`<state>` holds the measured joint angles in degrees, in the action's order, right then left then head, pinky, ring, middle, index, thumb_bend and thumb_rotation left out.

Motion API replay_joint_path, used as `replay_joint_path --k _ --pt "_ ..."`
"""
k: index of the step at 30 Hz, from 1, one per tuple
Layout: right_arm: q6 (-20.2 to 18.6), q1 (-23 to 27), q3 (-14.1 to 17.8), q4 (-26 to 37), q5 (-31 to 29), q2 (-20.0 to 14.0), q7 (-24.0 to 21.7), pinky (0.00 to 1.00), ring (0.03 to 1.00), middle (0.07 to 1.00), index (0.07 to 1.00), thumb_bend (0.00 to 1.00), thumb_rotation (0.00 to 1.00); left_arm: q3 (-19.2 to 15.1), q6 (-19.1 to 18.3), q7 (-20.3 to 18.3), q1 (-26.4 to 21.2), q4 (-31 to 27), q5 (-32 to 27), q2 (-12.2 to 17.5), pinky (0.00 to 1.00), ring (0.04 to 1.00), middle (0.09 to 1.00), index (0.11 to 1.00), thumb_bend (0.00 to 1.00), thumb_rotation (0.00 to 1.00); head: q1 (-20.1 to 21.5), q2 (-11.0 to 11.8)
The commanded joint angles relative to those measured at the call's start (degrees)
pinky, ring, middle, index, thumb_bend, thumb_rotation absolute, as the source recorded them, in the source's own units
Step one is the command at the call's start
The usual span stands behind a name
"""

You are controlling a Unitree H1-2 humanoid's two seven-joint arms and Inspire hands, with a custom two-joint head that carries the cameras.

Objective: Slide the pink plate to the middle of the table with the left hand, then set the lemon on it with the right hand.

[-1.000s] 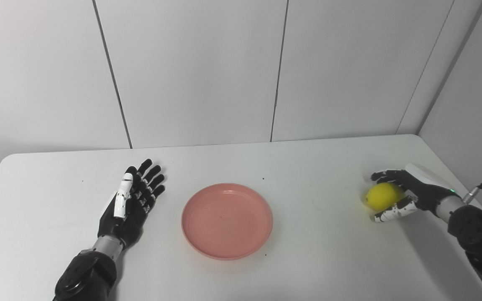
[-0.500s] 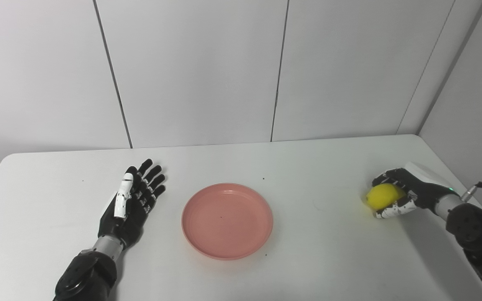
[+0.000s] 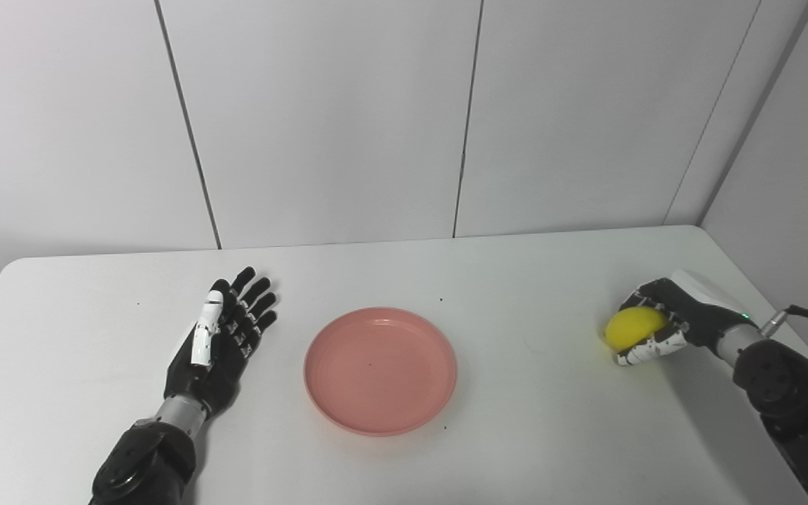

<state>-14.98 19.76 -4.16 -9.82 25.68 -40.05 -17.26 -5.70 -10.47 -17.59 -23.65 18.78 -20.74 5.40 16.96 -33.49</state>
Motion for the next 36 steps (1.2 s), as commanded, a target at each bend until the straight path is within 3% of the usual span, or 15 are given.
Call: replay_joint_path --k 1,9,18,28,36 --pt "2.19 1.70 1.11 0.73 -0.40 -1.20 1.47 0.34 0.371 0.438 0.469 0.41 0.08 0.09 -0.57 0.40 -0.07 0.01 0.37 0.19 0.97 0.958 0.955 0.951 0.45 1.00 -0.09 0.02" --pt "2.30 1.06 2.03 3.65 -0.86 -1.20 2.18 0.33 0.368 0.429 0.452 0.42 0.08 0.07 -0.59 0.35 -0.04 0.00 0.27 0.12 0.97 0.959 0.957 0.954 0.45 1.00 -0.42 0.18" --pt "-0.47 1.29 2.73 10.88 -0.60 -0.67 0.81 0.31 0.356 0.421 0.447 0.43 0.04 0.28 -0.77 1.02 0.10 -0.53 0.58 -0.25 0.97 0.956 0.955 0.949 0.45 1.00 -0.98 0.58" --pt "-1.90 3.25 1.76 15.47 0.29 0.81 -0.95 0.31 0.352 0.417 0.427 0.43 0.07 0.69 -0.54 2.00 0.19 -0.74 0.88 -0.74 0.96 0.951 0.947 0.945 0.46 1.00 -1.94 0.89" --pt "-2.87 5.98 0.19 16.72 1.23 2.62 -2.27 0.32 0.363 0.426 0.444 0.44 0.15 0.99 0.20 2.05 0.20 -0.45 0.94 -0.97 0.96 0.952 0.952 0.948 0.46 1.00 -2.65 1.17"
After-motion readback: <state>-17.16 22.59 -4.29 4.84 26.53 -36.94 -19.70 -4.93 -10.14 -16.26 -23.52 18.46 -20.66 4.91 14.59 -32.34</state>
